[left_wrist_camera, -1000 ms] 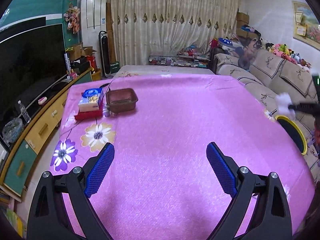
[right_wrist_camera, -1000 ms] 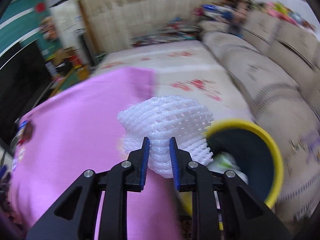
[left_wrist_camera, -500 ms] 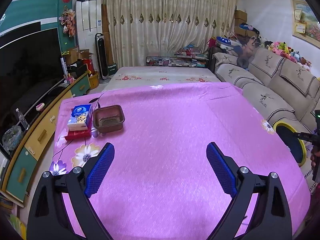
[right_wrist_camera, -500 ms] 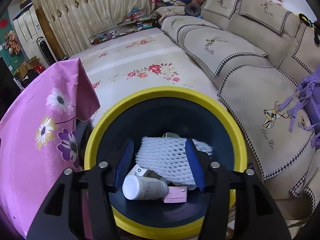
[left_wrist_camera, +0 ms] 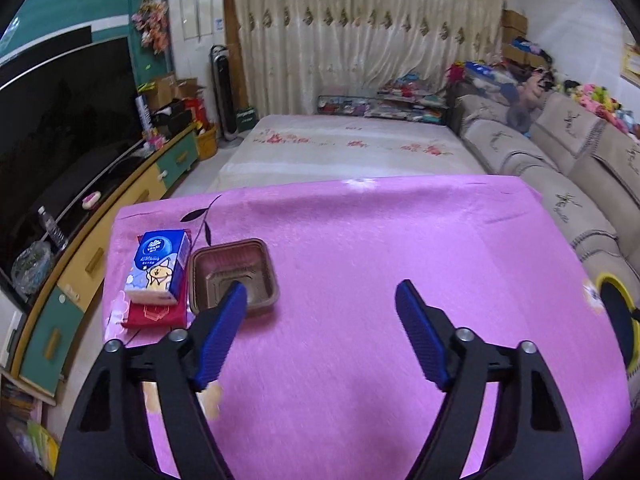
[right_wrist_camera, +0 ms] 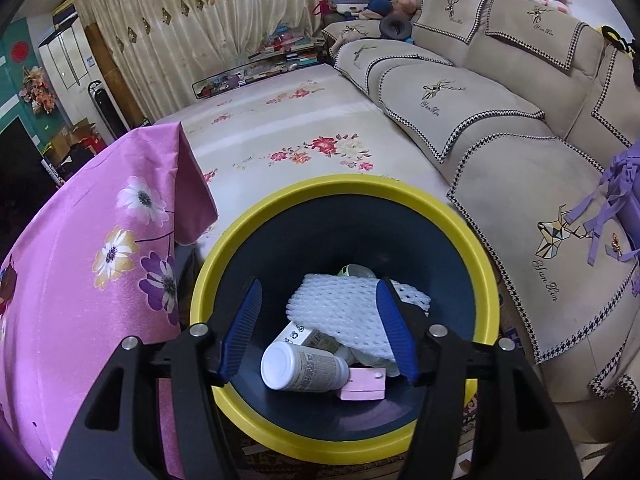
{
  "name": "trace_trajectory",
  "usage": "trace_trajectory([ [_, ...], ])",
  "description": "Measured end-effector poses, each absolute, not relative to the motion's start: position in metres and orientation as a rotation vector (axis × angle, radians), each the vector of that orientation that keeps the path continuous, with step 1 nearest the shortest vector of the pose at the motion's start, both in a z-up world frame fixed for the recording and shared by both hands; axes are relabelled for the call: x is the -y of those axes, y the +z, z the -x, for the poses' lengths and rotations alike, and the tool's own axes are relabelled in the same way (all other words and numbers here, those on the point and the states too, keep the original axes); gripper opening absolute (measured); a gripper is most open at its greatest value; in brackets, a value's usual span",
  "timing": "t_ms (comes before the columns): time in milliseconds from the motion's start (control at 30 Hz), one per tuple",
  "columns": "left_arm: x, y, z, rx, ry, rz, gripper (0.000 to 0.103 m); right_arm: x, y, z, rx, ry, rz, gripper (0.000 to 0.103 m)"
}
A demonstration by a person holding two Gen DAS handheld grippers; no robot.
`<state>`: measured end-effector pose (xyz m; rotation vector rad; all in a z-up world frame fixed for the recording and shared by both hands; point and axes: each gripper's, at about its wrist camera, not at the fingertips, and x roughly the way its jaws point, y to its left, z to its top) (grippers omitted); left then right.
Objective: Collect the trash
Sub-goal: 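Carry the foam net over the bin and open the right gripper, then grasp the brown plastic tray rim with the left gripper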
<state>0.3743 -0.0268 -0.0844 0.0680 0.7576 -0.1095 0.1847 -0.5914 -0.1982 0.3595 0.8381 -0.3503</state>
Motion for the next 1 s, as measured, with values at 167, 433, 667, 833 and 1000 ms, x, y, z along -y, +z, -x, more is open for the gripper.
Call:
trace_trajectory([
  [167, 0.022, -0.105, -0.41, -0.81, -0.053, -0.069, 0.064, 0.588, -0.2, -0.187, -0.848, -0.337, -0.357, 0.057],
  [433, 0.016, -0.139, -0.449, -0.92, -0.004, -0.051, 0.043, 0.583, -0.198, -0.19, -0.852, -0.324, -0.348, 0.057],
  [667, 0.018, -0.141, -0.456, -0.925, 0.009, -0.053, 0.008, 0.582, -0.195, -0.187, -0.844, -0.318, -0.35, 0.057],
  [833, 0.031, -0.129, -0.441, -0.887, -0.021, -0.077, 0.005, 0.582, -0.191, -0.181, -0.833, -0.309, -0.353, 0.057],
  [1000, 0.069, -0.103, -0.403, -0.833, -0.123, -0.133, 0.005, 0.583, -0.18, -0.17, -0.803, -0.297, -0.357, 0.057],
])
